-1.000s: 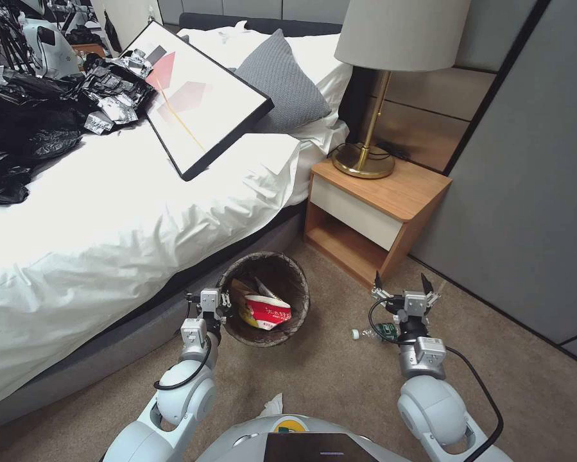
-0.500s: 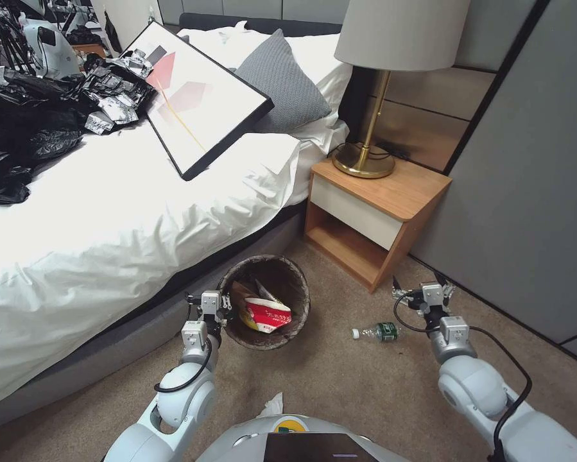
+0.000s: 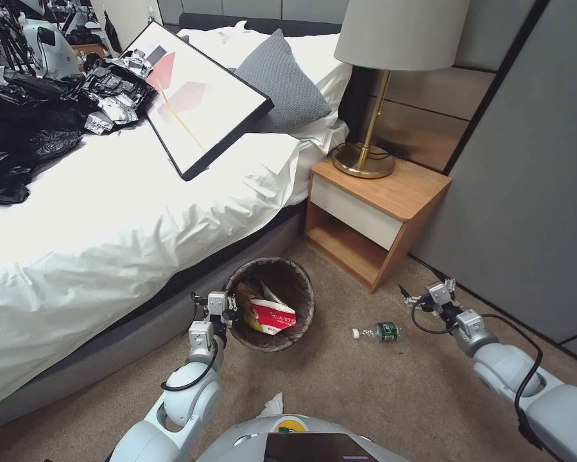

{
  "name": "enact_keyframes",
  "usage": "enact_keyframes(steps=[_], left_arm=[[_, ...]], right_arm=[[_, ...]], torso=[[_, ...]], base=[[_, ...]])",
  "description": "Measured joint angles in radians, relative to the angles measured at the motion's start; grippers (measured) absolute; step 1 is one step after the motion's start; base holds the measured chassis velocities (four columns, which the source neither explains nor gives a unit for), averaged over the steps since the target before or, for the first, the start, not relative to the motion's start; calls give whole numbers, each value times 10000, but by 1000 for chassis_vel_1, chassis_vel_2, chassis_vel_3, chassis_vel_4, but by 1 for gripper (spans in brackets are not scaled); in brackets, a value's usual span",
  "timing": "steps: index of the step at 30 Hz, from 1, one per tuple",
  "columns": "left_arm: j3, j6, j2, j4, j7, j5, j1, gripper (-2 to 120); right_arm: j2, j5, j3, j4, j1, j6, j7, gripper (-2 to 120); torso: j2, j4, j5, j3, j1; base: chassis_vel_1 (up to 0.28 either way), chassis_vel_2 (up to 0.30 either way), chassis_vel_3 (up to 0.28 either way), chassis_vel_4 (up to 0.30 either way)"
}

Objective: Pick up the trash bin, then pick up the garbage from the floor and place it into the trash bin.

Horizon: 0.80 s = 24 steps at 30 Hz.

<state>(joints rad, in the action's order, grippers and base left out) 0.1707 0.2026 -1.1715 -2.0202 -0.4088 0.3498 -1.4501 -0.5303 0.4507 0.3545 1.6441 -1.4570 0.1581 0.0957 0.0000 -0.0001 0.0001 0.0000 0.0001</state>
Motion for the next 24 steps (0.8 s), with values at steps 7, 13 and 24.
enact_keyframes(steps=[7, 13, 24], left_arm=[[-65, 1, 18, 24, -1, 27, 63, 2], [-97, 6, 71, 44, -3, 65, 114, 2], [-131, 15, 104, 69, -13, 89, 180, 2]], right_arm=[[307, 85, -230, -568, 186, 254, -867, 100], [507, 1, -412, -1240, 343, 720, -1993, 100], [301, -65, -1374, -2652, 1523, 1715, -4450, 100]], torso=[[0, 3, 0, 0, 0], [0, 0, 1, 0, 0], [0, 0, 0, 0, 0]], base=[[0, 0, 0, 0], [0, 0, 0, 0], [0, 0, 0, 0]])
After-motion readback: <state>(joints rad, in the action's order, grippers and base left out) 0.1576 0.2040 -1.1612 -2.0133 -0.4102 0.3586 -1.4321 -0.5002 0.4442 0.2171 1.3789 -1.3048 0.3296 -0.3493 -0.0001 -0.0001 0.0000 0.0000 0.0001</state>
